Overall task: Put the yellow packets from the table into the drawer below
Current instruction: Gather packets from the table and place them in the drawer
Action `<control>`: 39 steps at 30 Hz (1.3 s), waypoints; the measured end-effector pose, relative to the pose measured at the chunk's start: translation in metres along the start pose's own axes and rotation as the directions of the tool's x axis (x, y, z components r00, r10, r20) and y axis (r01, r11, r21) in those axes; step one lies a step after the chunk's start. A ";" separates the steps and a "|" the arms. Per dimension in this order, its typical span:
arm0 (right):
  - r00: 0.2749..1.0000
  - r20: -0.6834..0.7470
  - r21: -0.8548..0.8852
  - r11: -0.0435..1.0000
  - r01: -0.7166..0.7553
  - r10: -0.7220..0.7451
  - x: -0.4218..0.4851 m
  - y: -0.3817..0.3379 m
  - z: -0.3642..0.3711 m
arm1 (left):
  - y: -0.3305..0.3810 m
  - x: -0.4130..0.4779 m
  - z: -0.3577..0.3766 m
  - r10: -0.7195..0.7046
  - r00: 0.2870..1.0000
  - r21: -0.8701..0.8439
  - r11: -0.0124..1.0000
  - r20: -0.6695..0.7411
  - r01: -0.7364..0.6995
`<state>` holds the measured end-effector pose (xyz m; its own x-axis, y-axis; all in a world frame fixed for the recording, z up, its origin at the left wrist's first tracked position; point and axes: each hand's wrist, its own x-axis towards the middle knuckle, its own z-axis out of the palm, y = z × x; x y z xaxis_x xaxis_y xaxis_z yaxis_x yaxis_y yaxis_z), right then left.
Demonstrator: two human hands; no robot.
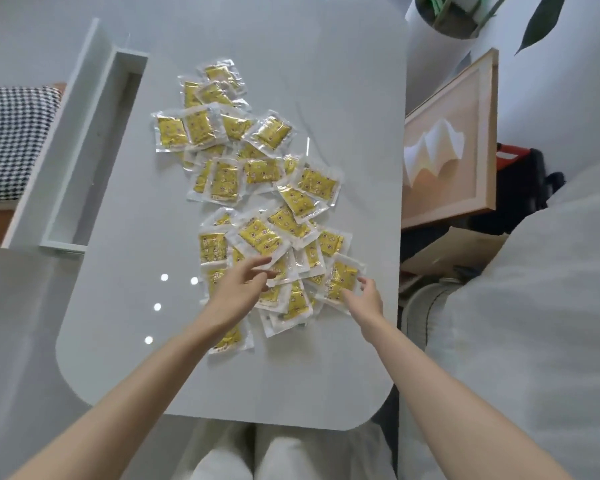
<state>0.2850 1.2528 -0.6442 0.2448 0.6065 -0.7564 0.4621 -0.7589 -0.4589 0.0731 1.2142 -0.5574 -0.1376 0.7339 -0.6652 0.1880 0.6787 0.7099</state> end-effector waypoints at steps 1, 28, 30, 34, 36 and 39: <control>0.999 -0.006 0.016 0.999 -0.034 0.034 0.013 0.003 0.006 | -0.007 0.009 0.001 -0.007 1.000 -0.007 1.000 -0.008 0.007; 0.932 -0.301 0.024 0.979 -0.204 0.201 0.057 0.033 0.045 | -0.095 0.062 0.013 -0.176 0.981 -0.064 0.983 -0.085 0.171; 0.939 -0.335 0.024 0.997 -0.068 0.073 0.036 0.031 0.040 | -0.108 0.061 0.010 -0.203 0.962 -0.071 0.979 -0.182 0.193; 0.922 -0.352 0.083 0.976 0.202 -0.161 -0.005 0.014 0.040 | -0.140 0.060 0.005 -0.313 0.859 -0.097 0.949 -0.405 0.300; 0.918 -0.333 0.129 0.954 0.270 -0.214 -0.014 0.003 0.046 | -0.153 0.058 0.008 -0.390 0.807 -0.090 0.915 -0.444 0.393; 0.942 -0.233 0.193 0.938 0.287 -0.240 -0.012 -0.019 0.060 | -0.166 0.057 0.016 -0.443 0.766 -0.070 0.881 -0.466 0.467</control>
<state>0.2220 1.2456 -0.6543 0.3185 0.8089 -0.4942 0.3392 -0.5841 -0.7375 0.0494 1.1429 -0.7170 -0.6417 0.2742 -0.7163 0.0335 0.9431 0.3309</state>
